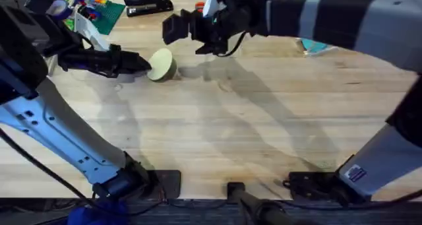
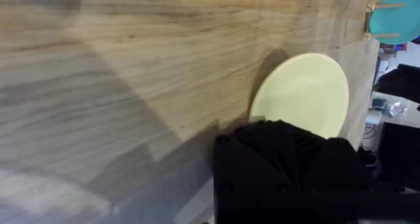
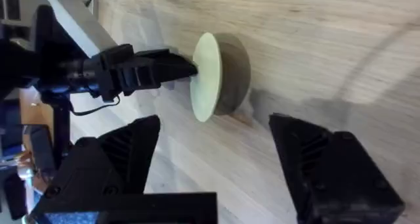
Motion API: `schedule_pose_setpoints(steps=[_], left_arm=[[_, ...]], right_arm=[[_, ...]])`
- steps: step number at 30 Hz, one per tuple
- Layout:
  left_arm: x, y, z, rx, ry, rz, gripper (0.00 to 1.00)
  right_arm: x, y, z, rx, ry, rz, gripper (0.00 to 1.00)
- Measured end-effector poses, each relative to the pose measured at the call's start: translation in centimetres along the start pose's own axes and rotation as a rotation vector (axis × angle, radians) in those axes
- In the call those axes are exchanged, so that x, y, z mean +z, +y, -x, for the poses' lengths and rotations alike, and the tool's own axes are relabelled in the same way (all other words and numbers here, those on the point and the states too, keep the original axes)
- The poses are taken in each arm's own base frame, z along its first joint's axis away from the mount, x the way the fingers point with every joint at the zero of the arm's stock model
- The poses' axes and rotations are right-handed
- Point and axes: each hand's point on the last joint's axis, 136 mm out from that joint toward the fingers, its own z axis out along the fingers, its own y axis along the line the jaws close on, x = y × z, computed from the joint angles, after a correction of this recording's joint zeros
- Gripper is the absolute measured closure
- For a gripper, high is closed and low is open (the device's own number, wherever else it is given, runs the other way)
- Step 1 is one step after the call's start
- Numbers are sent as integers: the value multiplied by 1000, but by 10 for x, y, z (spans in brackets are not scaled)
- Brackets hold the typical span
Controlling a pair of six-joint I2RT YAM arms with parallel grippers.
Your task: Pick up the plates from the table one by one and place each into a slot on the dish rack.
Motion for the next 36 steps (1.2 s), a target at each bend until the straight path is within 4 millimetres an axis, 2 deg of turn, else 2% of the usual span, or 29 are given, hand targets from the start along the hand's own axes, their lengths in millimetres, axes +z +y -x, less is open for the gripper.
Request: schedule_pose_setpoints(steps=[9,19,36], left_arm=[[0,0,0,0,0,0,960],[0,0,0,0,0,0,960],[0,0,0,0,0,0,960]], right_arm=[[32,1,-12,34,21,16,7],[53,11,-21,40,21,52,7],[90,0,-21,82,1,85,8]])
